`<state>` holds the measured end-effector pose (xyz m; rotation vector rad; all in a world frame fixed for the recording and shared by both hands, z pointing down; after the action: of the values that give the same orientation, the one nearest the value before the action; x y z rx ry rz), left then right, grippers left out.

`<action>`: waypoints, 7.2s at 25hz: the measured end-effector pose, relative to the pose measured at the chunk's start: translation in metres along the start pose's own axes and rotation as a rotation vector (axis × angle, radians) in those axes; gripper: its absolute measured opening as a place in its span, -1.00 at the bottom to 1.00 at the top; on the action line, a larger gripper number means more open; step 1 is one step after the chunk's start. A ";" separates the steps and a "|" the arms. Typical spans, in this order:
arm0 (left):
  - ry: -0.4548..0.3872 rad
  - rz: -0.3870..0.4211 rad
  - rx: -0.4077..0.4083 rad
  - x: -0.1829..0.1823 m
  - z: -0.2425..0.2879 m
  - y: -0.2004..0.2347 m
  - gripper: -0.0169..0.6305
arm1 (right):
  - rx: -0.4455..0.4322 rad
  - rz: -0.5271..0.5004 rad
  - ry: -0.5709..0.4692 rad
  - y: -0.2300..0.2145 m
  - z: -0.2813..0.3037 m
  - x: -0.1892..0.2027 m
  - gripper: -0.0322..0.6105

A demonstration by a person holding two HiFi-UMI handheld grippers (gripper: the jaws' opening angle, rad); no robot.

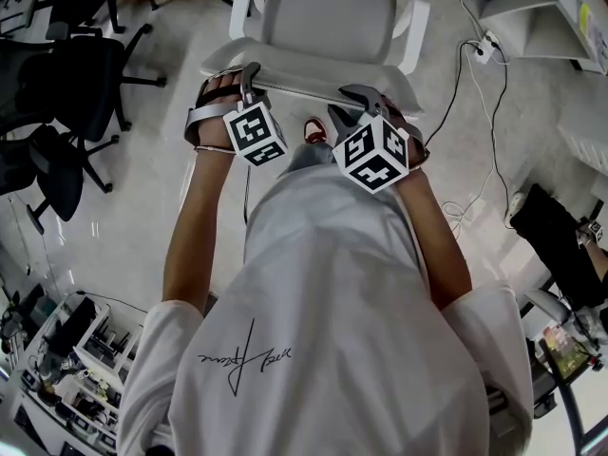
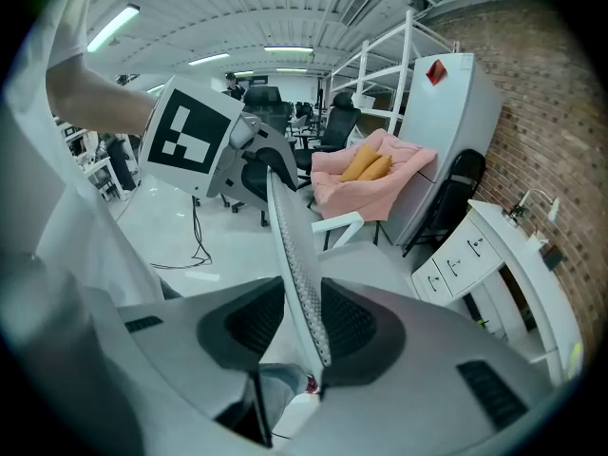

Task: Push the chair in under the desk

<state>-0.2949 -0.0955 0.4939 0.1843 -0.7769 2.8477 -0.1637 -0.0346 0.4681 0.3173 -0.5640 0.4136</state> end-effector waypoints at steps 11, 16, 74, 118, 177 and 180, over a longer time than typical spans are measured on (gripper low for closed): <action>-0.005 0.015 -0.012 -0.008 0.003 -0.001 -0.45 | -0.004 0.011 -0.001 -0.004 -0.002 0.007 -0.47; -0.007 0.018 -0.013 -0.014 0.003 -0.002 -0.45 | -0.014 0.017 0.011 -0.008 -0.007 0.010 -0.47; -0.189 0.256 0.033 -0.200 0.037 -0.012 -0.48 | 0.175 0.158 0.031 -0.101 -0.077 0.142 -0.45; -0.341 0.375 0.017 -0.347 0.081 0.010 -0.49 | 0.240 0.214 0.039 -0.209 -0.113 0.233 -0.45; -0.403 0.445 -0.025 -0.436 0.116 0.042 -0.48 | 0.352 0.197 0.053 -0.287 -0.128 0.275 -0.44; -0.404 0.447 -0.025 -0.441 0.117 0.044 -0.48 | 0.362 0.202 0.059 -0.291 -0.129 0.277 -0.44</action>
<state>0.1340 -0.2566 0.4991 0.6792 -1.0408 3.2638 0.2398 -0.1563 0.4721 0.5959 -0.4636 0.7211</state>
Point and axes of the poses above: the fingertips, and each gripper's own axes: z forward along the fingers, y to its left, x out of its underside, the point moved 3 cm from there along -z, backward along the fingers, and after that the axes turned 10 degrees about -z, right-handed, at the moved point
